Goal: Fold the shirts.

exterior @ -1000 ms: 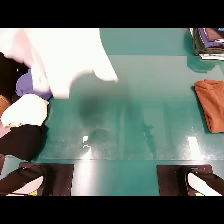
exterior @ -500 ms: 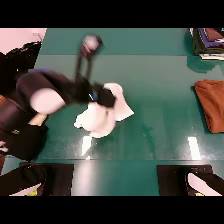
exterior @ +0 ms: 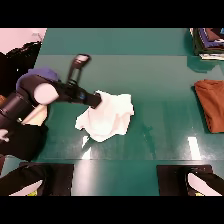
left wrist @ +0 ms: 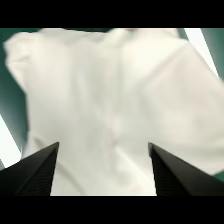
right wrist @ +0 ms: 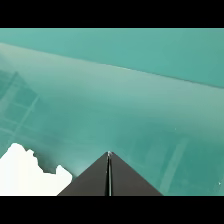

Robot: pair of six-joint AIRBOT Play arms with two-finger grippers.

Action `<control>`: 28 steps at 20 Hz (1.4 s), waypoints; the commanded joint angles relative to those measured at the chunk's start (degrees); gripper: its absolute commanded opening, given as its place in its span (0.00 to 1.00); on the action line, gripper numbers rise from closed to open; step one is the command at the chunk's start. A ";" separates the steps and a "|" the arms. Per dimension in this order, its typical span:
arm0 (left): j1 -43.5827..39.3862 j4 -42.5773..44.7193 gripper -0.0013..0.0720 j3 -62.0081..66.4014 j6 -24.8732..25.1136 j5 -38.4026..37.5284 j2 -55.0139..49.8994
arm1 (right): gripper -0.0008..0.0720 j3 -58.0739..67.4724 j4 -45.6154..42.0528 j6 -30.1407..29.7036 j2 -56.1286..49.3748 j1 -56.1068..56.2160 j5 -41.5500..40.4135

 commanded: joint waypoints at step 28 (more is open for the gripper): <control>20.55 -24.17 0.05 17.66 31.78 -9.46 -20.44 | 0.14 -20.65 3.45 0.59 -24.52 10.05 4.98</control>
